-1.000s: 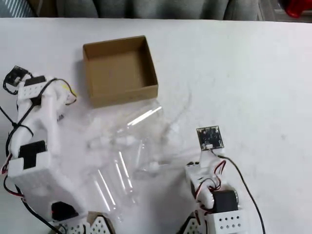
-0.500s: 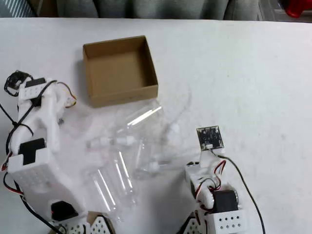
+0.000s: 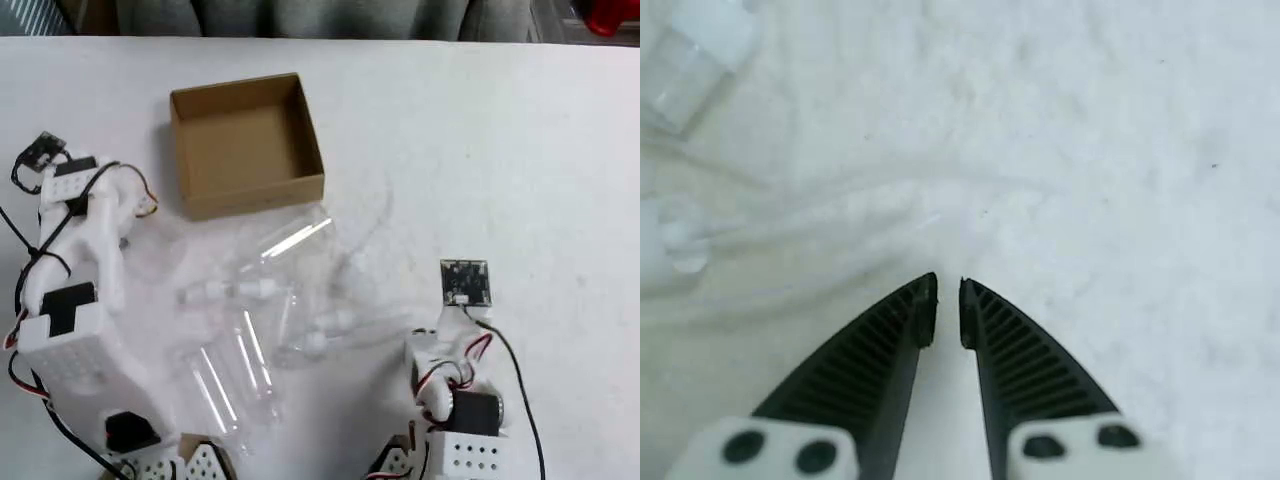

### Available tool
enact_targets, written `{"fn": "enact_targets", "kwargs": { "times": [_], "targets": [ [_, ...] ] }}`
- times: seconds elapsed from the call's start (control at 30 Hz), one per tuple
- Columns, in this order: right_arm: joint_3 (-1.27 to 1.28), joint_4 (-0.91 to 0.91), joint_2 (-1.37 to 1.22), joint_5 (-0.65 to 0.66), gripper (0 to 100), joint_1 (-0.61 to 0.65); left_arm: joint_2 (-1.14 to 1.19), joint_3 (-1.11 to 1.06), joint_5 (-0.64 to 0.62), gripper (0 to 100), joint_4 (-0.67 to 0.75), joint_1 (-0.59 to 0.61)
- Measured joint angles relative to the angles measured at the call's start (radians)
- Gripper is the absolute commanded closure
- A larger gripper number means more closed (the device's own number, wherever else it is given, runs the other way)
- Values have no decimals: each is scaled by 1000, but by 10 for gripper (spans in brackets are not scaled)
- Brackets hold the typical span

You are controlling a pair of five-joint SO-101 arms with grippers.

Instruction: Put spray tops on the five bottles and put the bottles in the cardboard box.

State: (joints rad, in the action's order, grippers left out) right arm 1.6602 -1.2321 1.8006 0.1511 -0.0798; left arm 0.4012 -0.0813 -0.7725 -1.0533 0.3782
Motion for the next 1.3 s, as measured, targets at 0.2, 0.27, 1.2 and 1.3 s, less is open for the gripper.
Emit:
{"fn": "enact_targets", "kwargs": {
  "times": [0.2, 0.27, 1.2, 1.3],
  "targets": [
    [0, 187, -3, 288, 977, -161, 0, 14, 0, 976, 2, 0],
    [0, 256, -9, 311, 977, -172, 0, 14, 0, 976, 2, 0],
    [-660, 60, -555, 376, 978, 606, 63, 26, -3, 976, 164, 169],
    [-796, 28, -718, 374, 978, 681, 68, 32, -3, 976, 164, 169]
  ]
}}
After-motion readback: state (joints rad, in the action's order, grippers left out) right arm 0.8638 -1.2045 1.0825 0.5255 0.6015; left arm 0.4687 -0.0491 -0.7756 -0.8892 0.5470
